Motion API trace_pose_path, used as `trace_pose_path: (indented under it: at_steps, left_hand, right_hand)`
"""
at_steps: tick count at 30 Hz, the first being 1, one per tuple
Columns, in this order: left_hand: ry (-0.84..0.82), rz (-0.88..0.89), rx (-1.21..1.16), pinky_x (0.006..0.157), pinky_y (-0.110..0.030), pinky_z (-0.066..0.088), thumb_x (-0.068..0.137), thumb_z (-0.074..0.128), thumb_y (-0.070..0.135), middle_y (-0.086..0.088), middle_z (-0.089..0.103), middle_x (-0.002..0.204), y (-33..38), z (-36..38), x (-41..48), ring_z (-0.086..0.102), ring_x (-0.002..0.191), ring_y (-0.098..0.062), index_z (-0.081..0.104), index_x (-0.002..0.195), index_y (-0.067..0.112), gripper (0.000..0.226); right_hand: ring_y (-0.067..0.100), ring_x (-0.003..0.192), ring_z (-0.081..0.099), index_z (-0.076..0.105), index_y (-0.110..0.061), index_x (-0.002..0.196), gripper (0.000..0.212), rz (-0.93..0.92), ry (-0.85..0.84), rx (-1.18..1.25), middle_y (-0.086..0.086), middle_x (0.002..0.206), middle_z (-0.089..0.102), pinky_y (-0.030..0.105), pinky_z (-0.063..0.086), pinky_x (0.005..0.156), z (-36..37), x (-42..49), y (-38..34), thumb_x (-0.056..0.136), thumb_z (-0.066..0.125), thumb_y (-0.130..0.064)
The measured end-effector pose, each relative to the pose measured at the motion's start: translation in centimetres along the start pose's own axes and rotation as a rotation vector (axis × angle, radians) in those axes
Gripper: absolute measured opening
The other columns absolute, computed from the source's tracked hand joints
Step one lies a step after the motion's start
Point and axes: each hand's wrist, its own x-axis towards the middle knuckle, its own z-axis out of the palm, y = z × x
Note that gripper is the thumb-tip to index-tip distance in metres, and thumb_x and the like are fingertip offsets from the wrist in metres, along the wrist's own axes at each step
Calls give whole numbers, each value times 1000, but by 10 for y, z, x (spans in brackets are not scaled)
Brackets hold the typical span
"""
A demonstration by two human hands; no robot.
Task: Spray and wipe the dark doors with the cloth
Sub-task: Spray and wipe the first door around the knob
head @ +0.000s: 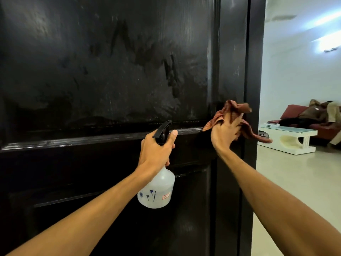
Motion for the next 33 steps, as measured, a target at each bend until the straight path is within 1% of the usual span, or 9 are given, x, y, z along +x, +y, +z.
trace_pose_path:
  at_steps: [4, 8, 12, 16, 21, 22, 25, 30, 33]
  left_hand:
    - [-2, -1, 10, 47, -26, 51, 98, 65, 44, -7, 74, 87, 6, 5, 6, 55, 41, -13, 68, 99, 16, 28]
    - [-4, 9, 16, 48, -26, 52, 99, 63, 45, -6, 74, 89, 10, -2, 13, 56, 41, -13, 67, 102, 19, 27]
    - [14, 18, 11, 48, -26, 53, 99, 63, 44, -5, 74, 86, 15, -11, 18, 55, 40, -13, 68, 101, 16, 28]
    - [19, 28, 29, 49, -27, 54, 99, 63, 45, -4, 74, 86, 18, -31, 16, 55, 40, -14, 68, 100, 17, 29]
    - [124, 5, 43, 47, -30, 53, 99, 64, 44, -7, 75, 84, 11, -74, 11, 53, 39, -16, 69, 99, 13, 31]
    - [139, -2, 45, 47, -30, 52, 99, 64, 43, -10, 74, 84, 9, -81, 10, 53, 39, -16, 69, 99, 13, 30]
    - [184, -26, 38, 44, -27, 48, 99, 64, 40, -17, 72, 86, 4, -105, 4, 51, 39, -15, 68, 99, 14, 27]
    - [290, -19, 137, 41, -26, 47, 98, 65, 39, -17, 73, 84, -3, -150, -7, 51, 36, -15, 69, 96, 10, 29]
    - [355, -11, 175, 41, -25, 46, 99, 65, 39, -20, 72, 81, -3, -168, -14, 51, 37, -14, 69, 96, 10, 30]
  right_hand:
    - [35, 155, 3, 35, -34, 156, 58, -496, -100, -172, 4, 170, -1, 57, -2, 122, 9, -18, -1, 100, 44, -22]
    - [41, 155, 1, 36, -32, 156, 54, 107, 0, 65, 7, 171, -6, 62, 3, 122, 4, -10, -20, 104, 42, -21]
    - [38, 154, 6, 23, -46, 157, 65, -577, -87, -90, 1, 171, -1, 56, 1, 124, 10, -26, -30, 101, 46, -20]
    - [46, 153, 4, 37, -32, 156, 58, 15, 48, -31, 12, 170, -4, 67, 4, 121, 1, -5, -42, 100, 43, -21]
    - [48, 151, -4, 26, -42, 159, 65, -879, -145, -290, -3, 170, -17, 62, -16, 119, 43, -75, -61, 98, 46, -31]
    - [47, 153, -6, 27, -42, 158, 65, -838, -88, -287, -2, 170, -15, 64, -14, 120, 43, -65, -60, 97, 45, -31]
    - [53, 151, 2, 38, -32, 155, 62, -247, 92, -39, 13, 170, -2, 73, 3, 117, 43, -63, -83, 93, 40, -25]
    - [50, 149, 15, 36, -36, 156, 73, -1095, -97, -276, 6, 171, 4, 71, 5, 118, 70, -119, -109, 86, 52, -30]
    - [49, 153, 2, 30, -40, 158, 73, -658, -1, -94, 7, 171, -3, 71, 1, 118, 74, -119, -127, 91, 54, -22]
